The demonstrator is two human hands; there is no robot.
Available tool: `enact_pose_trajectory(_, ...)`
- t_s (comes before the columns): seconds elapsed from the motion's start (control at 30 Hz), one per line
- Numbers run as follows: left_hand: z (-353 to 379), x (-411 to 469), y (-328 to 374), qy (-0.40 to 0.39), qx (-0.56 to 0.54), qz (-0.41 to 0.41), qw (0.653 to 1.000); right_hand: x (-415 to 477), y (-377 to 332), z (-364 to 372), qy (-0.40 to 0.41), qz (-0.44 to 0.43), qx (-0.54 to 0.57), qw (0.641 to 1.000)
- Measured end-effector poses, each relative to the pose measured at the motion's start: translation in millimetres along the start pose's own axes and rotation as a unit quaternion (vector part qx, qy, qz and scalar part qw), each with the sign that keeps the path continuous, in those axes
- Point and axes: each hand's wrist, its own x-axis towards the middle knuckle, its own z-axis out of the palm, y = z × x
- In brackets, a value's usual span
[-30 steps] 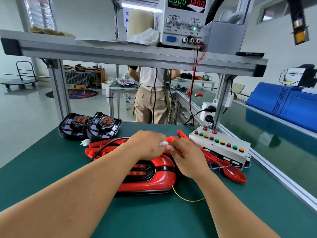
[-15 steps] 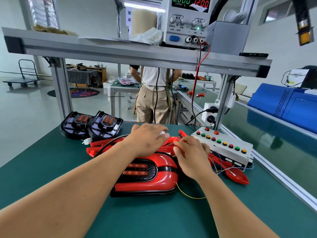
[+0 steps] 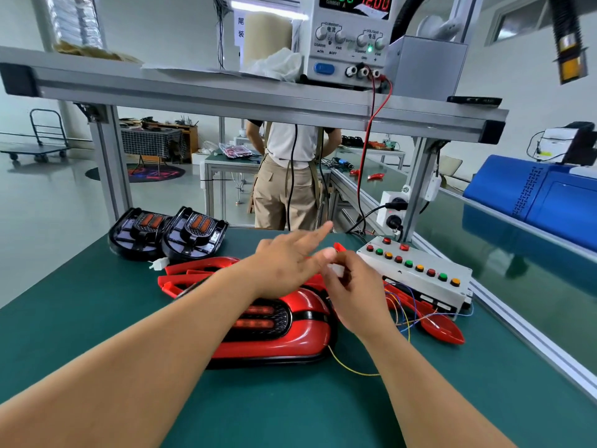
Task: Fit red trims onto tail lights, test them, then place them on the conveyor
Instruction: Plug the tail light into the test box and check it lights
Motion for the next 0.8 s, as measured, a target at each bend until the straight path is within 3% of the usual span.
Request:
enact_pose_trajectory(0.13, -26, -17, -40, 0.120, -0.073, -0.065, 0.988, 0, 12, -8, -0.104, 0.111, -0.042, 0.988)
enact_pose_trajectory(0.23, -34, -43, -76, 0.192, -0.112, -0.156, 0.962, 2, 10, -14, -0.201, 0.125, -0.115, 0.965)
enact_pose_trajectory(0.37, -20, -80, -104, 0.162, -0.172, -0.254, 0.938, 5, 2, -17, -0.249, 0.078, -0.218, 0.940)
enact_pose_trajectory(0.6, 3, -117, -104, 0.174, -0.239, -0.241, 0.925, 1, -2, -17, -0.269, 0.112, -0.189, 0.938)
enact_pose_trajectory(0.73, 7, -119, -101, 0.174, -0.184, -0.172, 0.952, -3, -1, -13, -0.268, 0.146, -0.148, 0.941)
enact_pose_trajectory(0.8, 10, -115, -101, 0.199, -0.157, -0.193, 0.948, -4, 0, -11, -0.261, 0.168, -0.113, 0.944)
